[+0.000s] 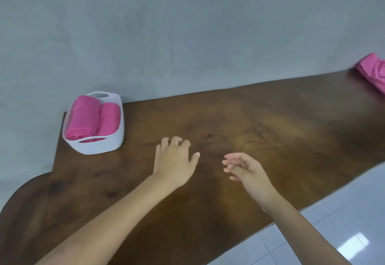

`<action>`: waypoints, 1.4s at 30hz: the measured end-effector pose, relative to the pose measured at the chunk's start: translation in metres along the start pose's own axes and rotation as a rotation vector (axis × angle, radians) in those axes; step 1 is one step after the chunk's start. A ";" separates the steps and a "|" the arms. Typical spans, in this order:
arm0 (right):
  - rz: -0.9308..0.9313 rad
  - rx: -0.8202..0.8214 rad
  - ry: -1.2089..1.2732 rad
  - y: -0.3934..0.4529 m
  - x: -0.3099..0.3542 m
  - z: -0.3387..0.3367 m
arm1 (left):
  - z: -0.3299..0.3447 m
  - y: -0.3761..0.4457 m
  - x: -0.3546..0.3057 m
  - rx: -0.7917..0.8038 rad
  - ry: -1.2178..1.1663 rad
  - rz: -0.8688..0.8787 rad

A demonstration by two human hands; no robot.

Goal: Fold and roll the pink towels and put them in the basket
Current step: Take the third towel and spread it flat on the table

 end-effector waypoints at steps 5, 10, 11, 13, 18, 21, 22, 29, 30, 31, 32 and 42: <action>0.028 -0.066 0.004 -0.016 -0.045 -0.092 | 0.044 -0.014 -0.090 0.078 -0.063 0.018; 0.028 -0.133 0.031 -0.034 -0.081 -0.190 | 0.079 -0.012 -0.192 0.081 -0.128 0.034; 0.030 -0.149 0.037 -0.037 -0.088 -0.211 | 0.086 -0.011 -0.213 0.084 -0.137 0.043; 0.026 -0.184 0.048 -0.042 -0.100 -0.250 | 0.098 -0.008 -0.255 0.089 -0.152 0.070; 0.029 -0.261 0.029 -0.053 -0.125 -0.338 | 0.126 0.000 -0.348 0.128 -0.194 0.145; 0.059 -0.300 0.026 -0.057 -0.141 -0.381 | 0.141 0.008 -0.395 0.146 -0.205 0.198; 0.069 -0.319 0.029 -0.056 -0.145 -0.394 | 0.146 0.012 -0.410 0.151 -0.208 0.214; 0.116 -0.438 0.006 -0.031 -0.172 -0.482 | 0.186 0.070 -0.512 0.206 -0.249 0.327; 0.118 -0.453 -0.004 -0.024 -0.174 -0.495 | 0.193 0.081 -0.526 0.214 -0.255 0.340; 0.122 -0.472 -0.012 -0.015 -0.176 -0.509 | 0.200 0.093 -0.541 0.221 -0.261 0.353; 0.127 -0.491 -0.019 -0.007 -0.179 -0.523 | 0.208 0.106 -0.556 0.225 -0.266 0.366; 0.180 -0.566 -0.138 0.094 -0.208 -0.645 | 0.272 0.232 -0.683 0.216 -0.269 0.420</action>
Point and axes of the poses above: each hand's wrist, its own y-axis towards the middle knuckle, its own z-axis out of the palm, x = y × z, the point moved 3 cm from there along y, towards the middle knuckle, and after that the axes turned 8 degrees about -z, right-handed, at the moved point
